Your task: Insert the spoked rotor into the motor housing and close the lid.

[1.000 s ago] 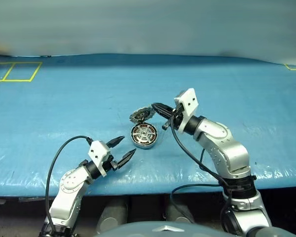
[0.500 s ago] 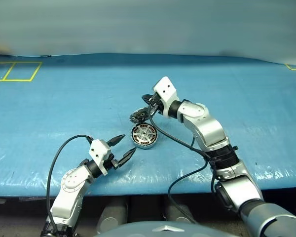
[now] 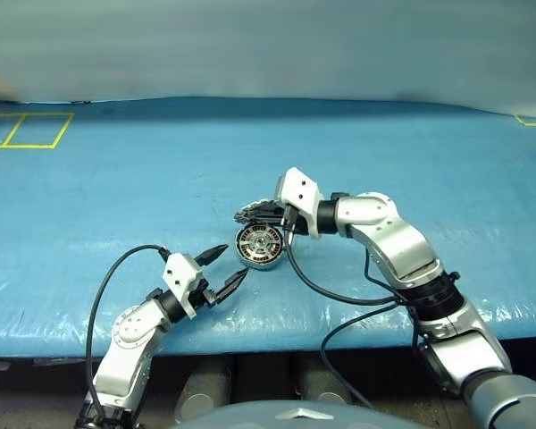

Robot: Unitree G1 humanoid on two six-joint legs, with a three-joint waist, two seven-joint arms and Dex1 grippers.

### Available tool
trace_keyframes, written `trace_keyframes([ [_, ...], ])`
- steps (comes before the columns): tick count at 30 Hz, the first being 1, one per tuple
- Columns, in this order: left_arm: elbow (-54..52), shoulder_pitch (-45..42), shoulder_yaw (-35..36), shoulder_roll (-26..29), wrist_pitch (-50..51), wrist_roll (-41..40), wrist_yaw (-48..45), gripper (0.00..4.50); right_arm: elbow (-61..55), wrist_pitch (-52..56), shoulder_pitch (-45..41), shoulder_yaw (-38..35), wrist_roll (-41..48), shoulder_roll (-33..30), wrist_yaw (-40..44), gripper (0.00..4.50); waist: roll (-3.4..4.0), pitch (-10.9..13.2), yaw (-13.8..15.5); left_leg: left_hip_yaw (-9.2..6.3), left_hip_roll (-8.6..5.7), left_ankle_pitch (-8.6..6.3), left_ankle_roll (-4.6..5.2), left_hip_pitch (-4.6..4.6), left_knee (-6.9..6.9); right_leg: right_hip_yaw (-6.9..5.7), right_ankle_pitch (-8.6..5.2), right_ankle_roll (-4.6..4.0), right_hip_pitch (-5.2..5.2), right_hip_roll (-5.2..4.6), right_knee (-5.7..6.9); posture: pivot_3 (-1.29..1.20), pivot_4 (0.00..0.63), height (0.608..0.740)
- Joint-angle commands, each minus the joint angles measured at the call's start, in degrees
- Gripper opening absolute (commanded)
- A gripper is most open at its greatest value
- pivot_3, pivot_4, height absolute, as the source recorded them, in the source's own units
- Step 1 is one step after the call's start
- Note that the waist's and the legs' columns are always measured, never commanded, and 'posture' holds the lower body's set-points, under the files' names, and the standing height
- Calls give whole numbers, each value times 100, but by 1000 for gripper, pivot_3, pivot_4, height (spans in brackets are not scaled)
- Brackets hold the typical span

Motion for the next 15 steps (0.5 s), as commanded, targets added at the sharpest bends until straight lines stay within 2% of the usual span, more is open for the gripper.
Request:
trace_keyframes([
  [1,-117,-36,68,48,-20,-75,-58,3336,-309,-21,66,-119,57,88,-125,40,0,0,3,1,-1,0,0,0,0,0,0,1,0,0,0,0,150,740],
  [5,-136,-29,105,107,10,-88,-75,3336,-874,136,159,-574,927,164,220,40,0,1,11,-2,0,0,0,-4,-2,0,2,0,-5,0,0,0,150,740],
  [10,-157,-26,71,102,24,-99,-81,3336,-885,80,-42,-931,1049,350,-198,40,-1,2,13,-2,-1,-1,0,-2,1,0,1,3,0,-1,-1,0,150,740],
  [12,-146,-37,54,88,17,-91,-88,3336,-637,-99,-199,-973,730,494,-623,40,0,2,5,-1,0,0,-1,-1,3,2,2,2,-1,0,2,0,150,740],
  [15,-114,-68,33,71,3,-76,-103,3336,170,-217,-525,-679,-250,571,-1491,40,0,2,11,-1,1,1,-3,4,5,0,2,1,-4,1,4,0,150,740],
])
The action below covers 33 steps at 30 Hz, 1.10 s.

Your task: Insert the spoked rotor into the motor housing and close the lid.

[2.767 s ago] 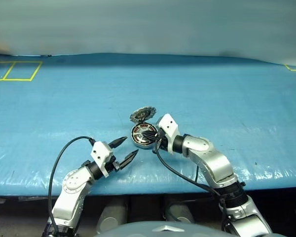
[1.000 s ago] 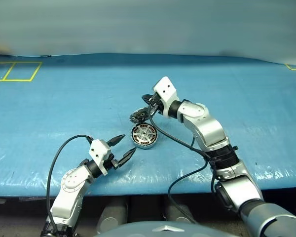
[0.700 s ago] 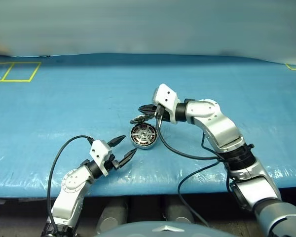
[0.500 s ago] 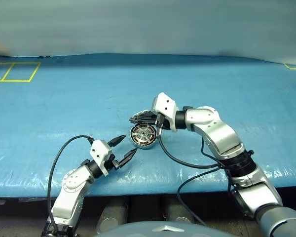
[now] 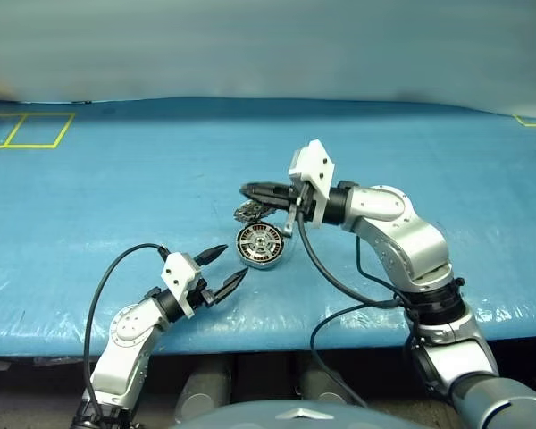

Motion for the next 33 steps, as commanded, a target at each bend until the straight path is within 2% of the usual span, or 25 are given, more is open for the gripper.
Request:
trace_keyframes([
  [1,-111,-60,13,-19,-29,-44,-18,3336,747,-190,-329,160,-877,87,-844,40,0,0,4,0,-1,0,0,3,0,0,0,-1,-6,0,-1,0,150,740],
  [5,-111,-67,10,-12,-5,-54,-47,3336,1197,-182,-442,337,-999,193,-736,40,0,0,7,1,-7,1,0,-6,-7,3,19,-27,-3,-2,-2,0,150,740],
  [10,-137,-24,-8,-10,2,-47,-39,3336,1392,-111,-509,441,-955,172,-348,40,1,0,-11,3,-8,0,2,-7,-21,7,31,-7,-11,0,-5,0,150,740],
  [16,-148,31,-15,-25,-5,-27,-21,3336,723,-192,-217,848,-637,-434,1033,40,2,3,-30,1,-7,-1,3,-4,-15,4,5,-1,-1,-1,-6,0,150,740],
  [28,-137,-13,-6,-29,7,-40,-43,3336,780,-135,217,1010,-1227,-403,523,40,2,3,-27,4,-4,0,1,-3,-9,6,6,-4,-1,-1,-3,0,150,740],
  [33,-223,61,-10,-27,53,-97,-52,3336,457,70,679,868,-1141,-313,267,40,1,3,-3,4,-4,0,1,-4,-10,6,9,-9,-2,0,-3,0,150,740],
])
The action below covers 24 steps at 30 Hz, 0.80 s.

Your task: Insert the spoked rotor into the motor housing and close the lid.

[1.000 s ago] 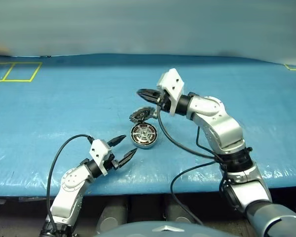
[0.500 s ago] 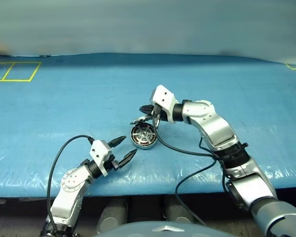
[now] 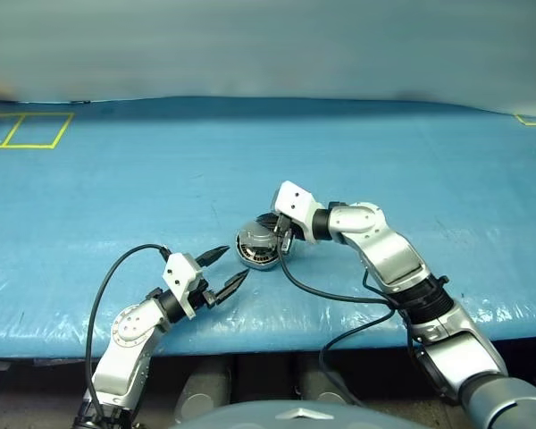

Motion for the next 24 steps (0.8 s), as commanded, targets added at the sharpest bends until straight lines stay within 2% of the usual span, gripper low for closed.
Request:
trace_keyframes([
  [1,-232,52,-8,29,-19,-41,-39,3336,-504,166,330,-143,133,74,-134,40,0,0,8,-1,0,0,0,0,0,0,-1,0,1,0,0,0,150,740],
  [16,-182,-71,10,26,-21,-63,-49,3336,-667,-77,1331,-158,-90,268,-947,40,-2,-3,16,-1,2,-1,-1,12,15,0,-8,11,12,1,1,0,150,740],
  [20,-199,-63,15,39,-14,-71,-58,3336,-832,-290,1458,-337,162,458,-966,861,-2,-2,17,-2,3,-1,-1,10,16,-1,-9,12,12,1,1,0,150,740],
  [24,-204,-72,32,46,-10,-74,-53,3336,-929,-371,1472,-447,267,561,-1008,2162,-1,-1,11,-2,3,-1,0,6,14,0,-8,12,11,3,2,0,150,740],
])
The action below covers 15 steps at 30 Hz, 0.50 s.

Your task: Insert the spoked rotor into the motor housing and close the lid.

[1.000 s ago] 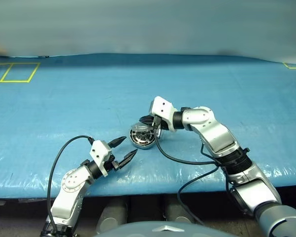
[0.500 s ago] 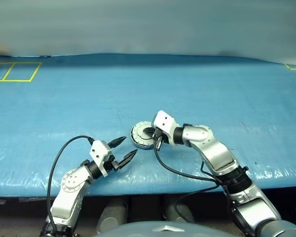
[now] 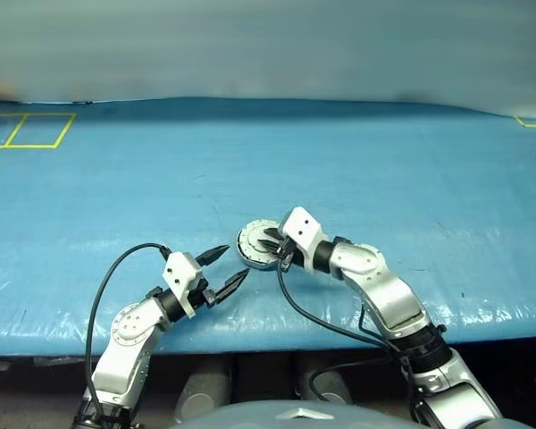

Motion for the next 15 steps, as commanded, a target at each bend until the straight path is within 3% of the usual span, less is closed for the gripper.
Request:
trace_keyframes([
  [1,-195,-47,38,24,-23,-54,-33,3336,-215,-195,-42,-148,72,30,-22,2448,0,0,2,0,0,0,0,-1,0,0,0,0,-1,0,0,0,150,740],
  [7,-201,-70,35,24,-18,-46,-20,3336,-181,25,-124,-149,55,61,-74,4459,0,0,5,0,-1,0,0,0,1,-1,0,0,1,-1,-1,0,150,740],
  [15,-244,-37,10,32,10,-41,-21,3336,-17,-40,-89,-27,-107,88,-202,4459,0,0,5,0,-1,0,0,-1,0,0,0,0,0,-1,-1,0,150,740],
])
